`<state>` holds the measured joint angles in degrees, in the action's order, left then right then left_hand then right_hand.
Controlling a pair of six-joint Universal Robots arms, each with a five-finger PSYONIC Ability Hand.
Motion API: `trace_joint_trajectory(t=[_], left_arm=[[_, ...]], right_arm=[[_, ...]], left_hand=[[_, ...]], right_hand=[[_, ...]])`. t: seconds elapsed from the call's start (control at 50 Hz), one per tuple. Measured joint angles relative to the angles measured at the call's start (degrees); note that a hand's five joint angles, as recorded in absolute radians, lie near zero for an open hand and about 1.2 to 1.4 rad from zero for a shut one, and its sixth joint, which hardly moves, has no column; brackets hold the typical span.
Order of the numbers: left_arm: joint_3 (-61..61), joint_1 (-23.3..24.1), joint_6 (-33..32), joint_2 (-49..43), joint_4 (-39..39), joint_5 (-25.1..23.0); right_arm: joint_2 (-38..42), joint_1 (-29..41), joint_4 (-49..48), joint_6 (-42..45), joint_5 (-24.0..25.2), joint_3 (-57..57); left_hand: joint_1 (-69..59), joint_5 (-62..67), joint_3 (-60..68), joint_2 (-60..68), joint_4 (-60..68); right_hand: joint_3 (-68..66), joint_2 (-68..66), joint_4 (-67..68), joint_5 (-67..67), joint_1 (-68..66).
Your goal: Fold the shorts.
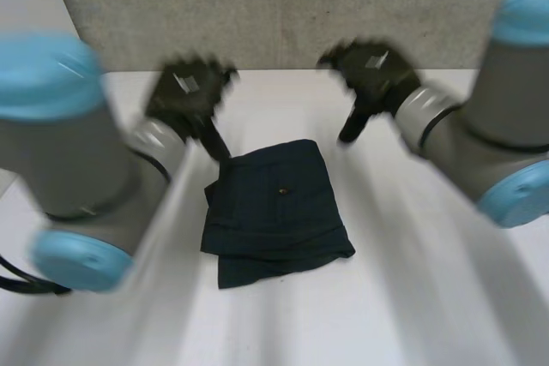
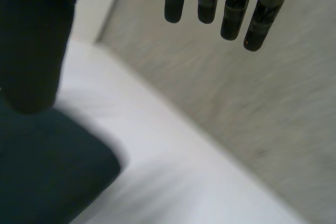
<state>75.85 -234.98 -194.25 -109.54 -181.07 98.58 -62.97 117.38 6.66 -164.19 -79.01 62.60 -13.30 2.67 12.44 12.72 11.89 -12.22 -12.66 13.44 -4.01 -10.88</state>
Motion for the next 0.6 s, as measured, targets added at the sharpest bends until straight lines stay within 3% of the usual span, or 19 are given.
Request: trace_joint_trajectory(t=[0.1,0.22,0.36,0.6], left_arm=[[-1.62,-6.56,4.33,12.48,2.36,-4.15],[-2.7,-11.58,5.97,20.02,10.6,-5.46],[-2.13,-12.08,6.54,21.4,15.32,-5.07],[-0.48,-11.92,8.53,19.89,14.49,-4.59]], right_arm=[[-10.34,-3.36,0.23,-4.44,-6.23,0.56],[-14.71,-5.92,4.84,-5.67,-10.56,0.29],[-15.34,-6.28,8.02,-5.51,-11.14,-0.12],[-14.72,-5.54,7.48,-5.98,-9.12,1.94]], left_hand=[[0.0,0.02,0.1,0.02,0.05],[0.0,0.02,0.1,0.02,0.05],[0.0,0.02,0.1,0.02,0.05],[0.54,-0.11,-0.01,-0.47,-0.08]], right_hand=[[0.0,0.0,0.0,0.0,0.0],[0.0,0.0,0.0,0.0,0.0],[0.0,0.0,0.0,0.0,0.0],[0.0,0.0,0.0,0.0,0.0]])
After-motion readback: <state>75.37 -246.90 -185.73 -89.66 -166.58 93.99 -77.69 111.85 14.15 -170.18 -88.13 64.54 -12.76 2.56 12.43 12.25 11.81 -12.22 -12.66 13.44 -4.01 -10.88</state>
